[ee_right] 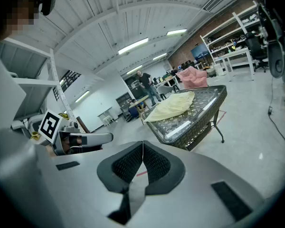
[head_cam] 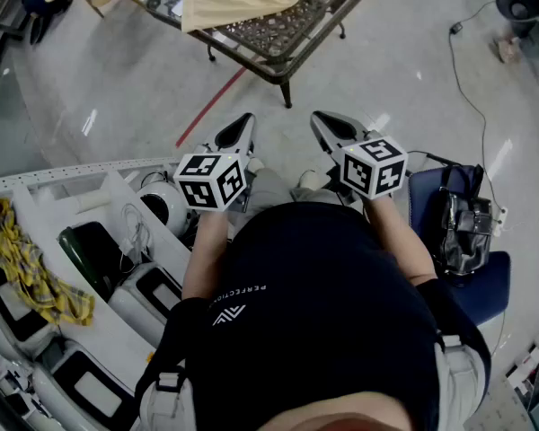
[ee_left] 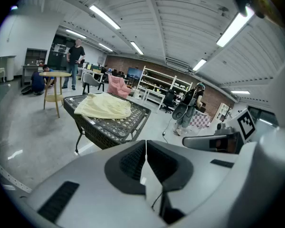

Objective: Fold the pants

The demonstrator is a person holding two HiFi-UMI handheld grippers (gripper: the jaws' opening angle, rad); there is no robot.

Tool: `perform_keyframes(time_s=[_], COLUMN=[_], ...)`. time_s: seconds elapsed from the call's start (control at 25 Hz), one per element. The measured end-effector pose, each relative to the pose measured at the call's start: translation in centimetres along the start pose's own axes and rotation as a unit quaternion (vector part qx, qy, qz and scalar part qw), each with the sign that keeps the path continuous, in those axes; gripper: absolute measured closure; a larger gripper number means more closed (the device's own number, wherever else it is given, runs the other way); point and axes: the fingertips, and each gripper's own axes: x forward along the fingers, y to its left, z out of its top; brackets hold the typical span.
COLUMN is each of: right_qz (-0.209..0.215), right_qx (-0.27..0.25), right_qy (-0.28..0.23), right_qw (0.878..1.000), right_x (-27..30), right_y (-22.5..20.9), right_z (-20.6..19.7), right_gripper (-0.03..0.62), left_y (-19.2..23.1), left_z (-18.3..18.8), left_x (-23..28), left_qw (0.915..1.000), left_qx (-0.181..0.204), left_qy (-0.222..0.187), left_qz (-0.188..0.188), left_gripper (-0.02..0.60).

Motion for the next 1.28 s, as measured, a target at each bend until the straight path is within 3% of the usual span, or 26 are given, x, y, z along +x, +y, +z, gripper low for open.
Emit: perform_keyframes(time_s=[0.52, 0.72, 0.92, 1.08, 1.28], right_qz=[-0.012, -0.006, 0.011, 0.021, 0.021], right_qx=[-0.003, 0.021, 0.003, -0.001, 0.004], right_qy=[0.004, -0.01, -0.002, 0.0, 0.001], right_qw=[1.0, 1.0, 1.0, 1.0, 1.0], right_x=[0.1, -0.3, -0.5, -0.6, 0.2], right_y=[-0.6, -0.6, -0.1, 0.3, 0.1], right_z=[0.1, 0.7, 0.6, 0.5, 0.5], right_gripper=[0.559, 0.559, 0.557, 0.557, 0.557], left_y=[-1.0, -1.2, -1.9, -2.1, -0.9], left_z=[-0.2, -0.6, -0.7, -1.1, -1.1], left_x=[0.8, 0.7, 0.8, 0.3, 0.1], left_qw=[0.9995, 0.9993, 0.9994, 0.9988, 0.9992], left_qx=[-0.006, -0.01, 0.004, -0.009, -0.006], left_qy=[-0.002, 0.003, -0.002, -0.009, -0.004], left_qz=[-0.031, -0.035, -0.034, -0.048, -0.038], left_gripper=[0.565, 0.565, 0.565, 0.565, 0.565])
